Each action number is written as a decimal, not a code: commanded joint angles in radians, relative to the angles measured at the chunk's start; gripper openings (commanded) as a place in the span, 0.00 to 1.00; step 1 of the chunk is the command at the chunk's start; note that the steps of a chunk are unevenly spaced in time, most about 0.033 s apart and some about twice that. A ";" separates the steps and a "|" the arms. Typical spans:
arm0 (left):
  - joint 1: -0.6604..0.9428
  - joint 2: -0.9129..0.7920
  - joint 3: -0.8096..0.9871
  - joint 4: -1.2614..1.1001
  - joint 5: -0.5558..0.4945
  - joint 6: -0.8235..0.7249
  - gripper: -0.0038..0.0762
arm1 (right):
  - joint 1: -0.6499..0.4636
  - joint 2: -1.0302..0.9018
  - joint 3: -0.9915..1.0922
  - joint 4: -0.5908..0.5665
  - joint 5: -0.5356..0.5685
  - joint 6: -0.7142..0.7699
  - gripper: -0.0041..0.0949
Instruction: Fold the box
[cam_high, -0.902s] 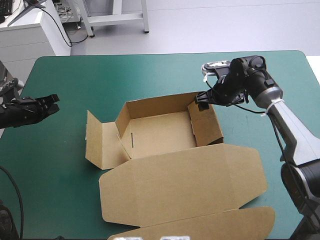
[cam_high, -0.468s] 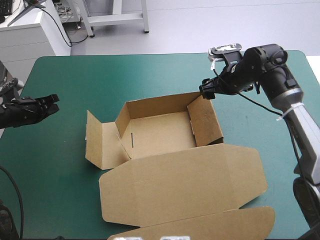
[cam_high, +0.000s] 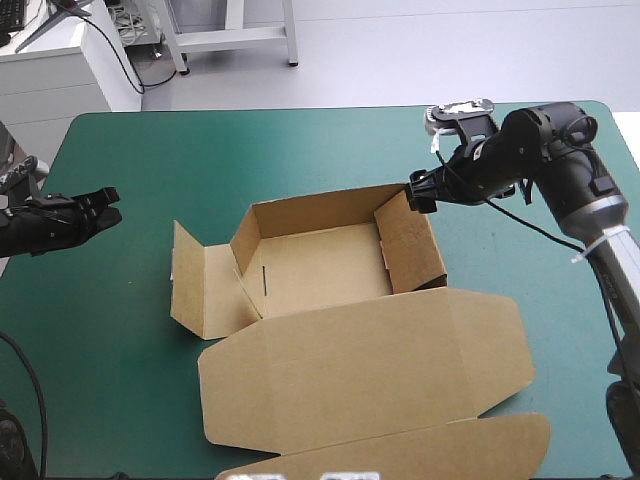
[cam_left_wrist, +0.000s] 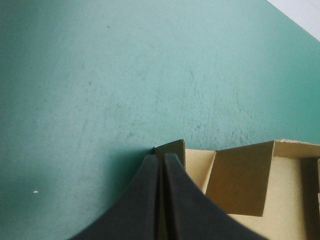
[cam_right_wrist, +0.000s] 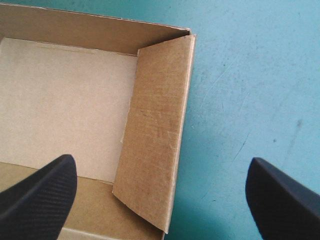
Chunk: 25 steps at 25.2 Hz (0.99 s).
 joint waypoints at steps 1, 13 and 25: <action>-0.001 -0.029 -0.025 -0.067 -0.009 -0.009 0.06 | -0.003 0.015 -0.021 -0.002 0.002 0.032 0.89; -0.001 -0.029 -0.025 -0.066 -0.025 0.000 0.06 | -0.003 0.223 0.000 0.005 0.002 0.035 0.89; -0.001 -0.029 -0.025 -0.066 -0.050 -0.011 0.06 | -0.001 0.248 0.065 0.035 0.002 0.009 0.85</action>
